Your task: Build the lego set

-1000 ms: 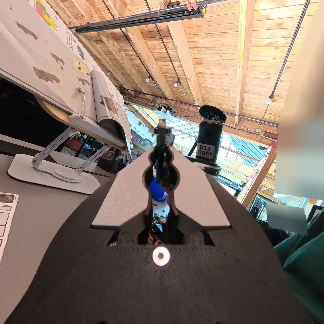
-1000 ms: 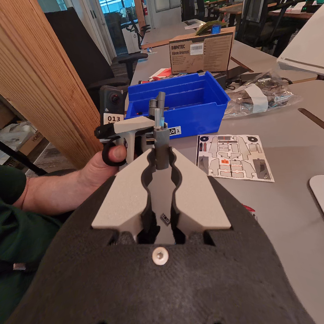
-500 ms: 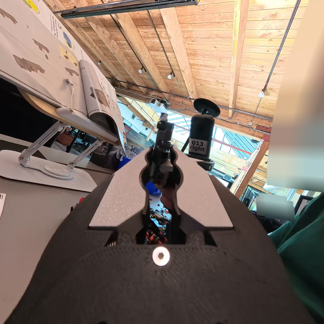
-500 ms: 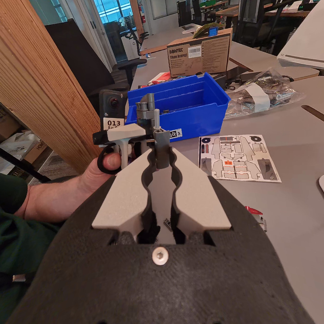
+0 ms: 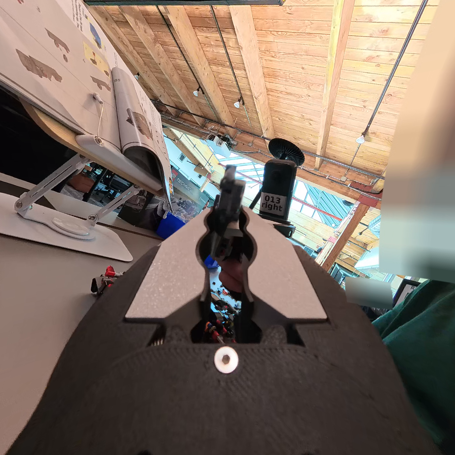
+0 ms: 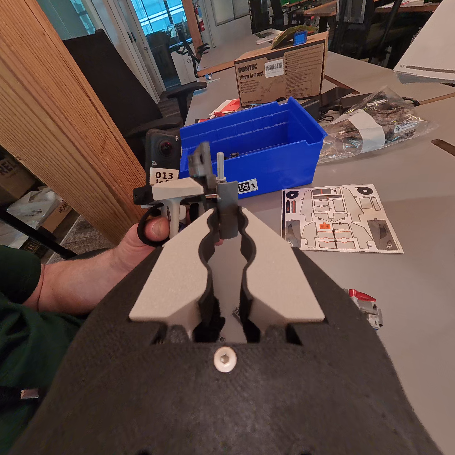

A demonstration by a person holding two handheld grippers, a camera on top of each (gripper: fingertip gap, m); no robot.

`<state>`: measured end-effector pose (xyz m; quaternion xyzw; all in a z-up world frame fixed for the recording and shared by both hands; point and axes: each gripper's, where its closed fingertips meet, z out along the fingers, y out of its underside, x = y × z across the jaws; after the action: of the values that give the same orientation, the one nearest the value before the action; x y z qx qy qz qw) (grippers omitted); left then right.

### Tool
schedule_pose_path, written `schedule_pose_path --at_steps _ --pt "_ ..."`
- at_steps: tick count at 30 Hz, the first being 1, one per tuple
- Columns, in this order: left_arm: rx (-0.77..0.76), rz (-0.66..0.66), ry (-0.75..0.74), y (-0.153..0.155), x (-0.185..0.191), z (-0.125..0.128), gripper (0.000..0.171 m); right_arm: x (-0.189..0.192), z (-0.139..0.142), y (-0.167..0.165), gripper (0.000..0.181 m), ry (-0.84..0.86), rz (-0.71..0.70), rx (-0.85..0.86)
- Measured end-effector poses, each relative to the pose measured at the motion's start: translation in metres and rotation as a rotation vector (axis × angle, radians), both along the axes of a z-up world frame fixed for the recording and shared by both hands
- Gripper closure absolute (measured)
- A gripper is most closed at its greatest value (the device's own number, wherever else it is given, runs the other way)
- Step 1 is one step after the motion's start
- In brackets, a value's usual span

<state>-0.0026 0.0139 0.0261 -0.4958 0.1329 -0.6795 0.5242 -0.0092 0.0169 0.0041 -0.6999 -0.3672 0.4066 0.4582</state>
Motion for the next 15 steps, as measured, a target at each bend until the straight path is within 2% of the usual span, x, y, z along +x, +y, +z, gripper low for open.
schedule_pose_path --at_steps 6,15 --pt "-0.009 -0.008 0.005 0.000 0.002 -0.003 0.156 0.002 -0.002 0.000 0.169 -0.002 -0.005 -0.010" --pt "-0.063 -0.054 0.032 0.002 0.006 -0.022 0.156 0.010 -0.021 0.001 0.169 -0.032 -0.030 -0.053"
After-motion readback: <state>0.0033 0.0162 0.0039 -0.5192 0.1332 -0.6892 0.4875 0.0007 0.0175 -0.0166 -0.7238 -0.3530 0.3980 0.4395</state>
